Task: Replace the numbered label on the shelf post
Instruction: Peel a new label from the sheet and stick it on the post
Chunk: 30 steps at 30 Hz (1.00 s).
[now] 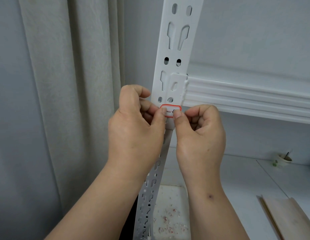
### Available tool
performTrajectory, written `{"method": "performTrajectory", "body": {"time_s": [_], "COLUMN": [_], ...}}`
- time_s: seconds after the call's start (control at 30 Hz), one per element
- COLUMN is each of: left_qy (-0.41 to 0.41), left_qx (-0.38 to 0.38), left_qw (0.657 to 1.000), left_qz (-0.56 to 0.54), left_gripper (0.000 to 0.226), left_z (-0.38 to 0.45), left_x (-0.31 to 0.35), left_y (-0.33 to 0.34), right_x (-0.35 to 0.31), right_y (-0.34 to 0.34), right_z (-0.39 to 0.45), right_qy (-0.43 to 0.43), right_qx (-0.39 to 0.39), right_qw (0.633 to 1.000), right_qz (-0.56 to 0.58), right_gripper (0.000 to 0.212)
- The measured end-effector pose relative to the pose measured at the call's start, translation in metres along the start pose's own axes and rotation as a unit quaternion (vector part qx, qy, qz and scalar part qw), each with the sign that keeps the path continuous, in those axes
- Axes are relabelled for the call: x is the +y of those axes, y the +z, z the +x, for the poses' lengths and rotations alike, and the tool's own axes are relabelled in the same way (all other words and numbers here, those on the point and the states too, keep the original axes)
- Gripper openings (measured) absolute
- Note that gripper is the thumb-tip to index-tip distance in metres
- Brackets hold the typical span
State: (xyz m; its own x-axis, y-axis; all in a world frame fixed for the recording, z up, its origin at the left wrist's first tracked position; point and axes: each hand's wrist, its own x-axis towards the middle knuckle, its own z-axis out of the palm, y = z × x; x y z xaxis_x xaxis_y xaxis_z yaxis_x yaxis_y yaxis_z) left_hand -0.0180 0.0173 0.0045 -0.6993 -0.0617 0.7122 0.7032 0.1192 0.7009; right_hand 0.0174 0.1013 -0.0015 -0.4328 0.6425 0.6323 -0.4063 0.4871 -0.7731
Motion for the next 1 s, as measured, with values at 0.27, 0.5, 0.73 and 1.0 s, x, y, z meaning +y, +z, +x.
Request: {"method": "performTrajectory", "body": {"time_s": [0.27,0.5,0.73,1.0], "left_qy": [0.006,0.016,0.148,0.133], "left_qx": [0.014,0.023,0.057,0.056], "left_qw": [1.0,0.999,0.986,0.989], "left_qz": [-0.004,-0.025,0.045,0.027], "left_gripper": [0.049,0.048,0.006,0.017], "left_z": [0.0,-0.004,-0.018,-0.026], "left_x": [-0.002,-0.005,-0.026,-0.03], "left_y": [0.0,-0.001,0.001,0.008], "right_x": [0.003,0.004,0.007,0.009], "right_y": [0.0,0.0,0.0,0.001], "right_z": [-0.001,-0.002,-0.002,-0.003], "right_qy": [0.012,0.009,0.005,0.007], "right_qx": [-0.003,-0.005,-0.007,-0.007], "right_qw": [1.0,1.0,1.0,1.0], "right_qz": [0.002,0.004,0.002,0.0], "right_gripper": [0.021,0.021,0.019,0.019]}}
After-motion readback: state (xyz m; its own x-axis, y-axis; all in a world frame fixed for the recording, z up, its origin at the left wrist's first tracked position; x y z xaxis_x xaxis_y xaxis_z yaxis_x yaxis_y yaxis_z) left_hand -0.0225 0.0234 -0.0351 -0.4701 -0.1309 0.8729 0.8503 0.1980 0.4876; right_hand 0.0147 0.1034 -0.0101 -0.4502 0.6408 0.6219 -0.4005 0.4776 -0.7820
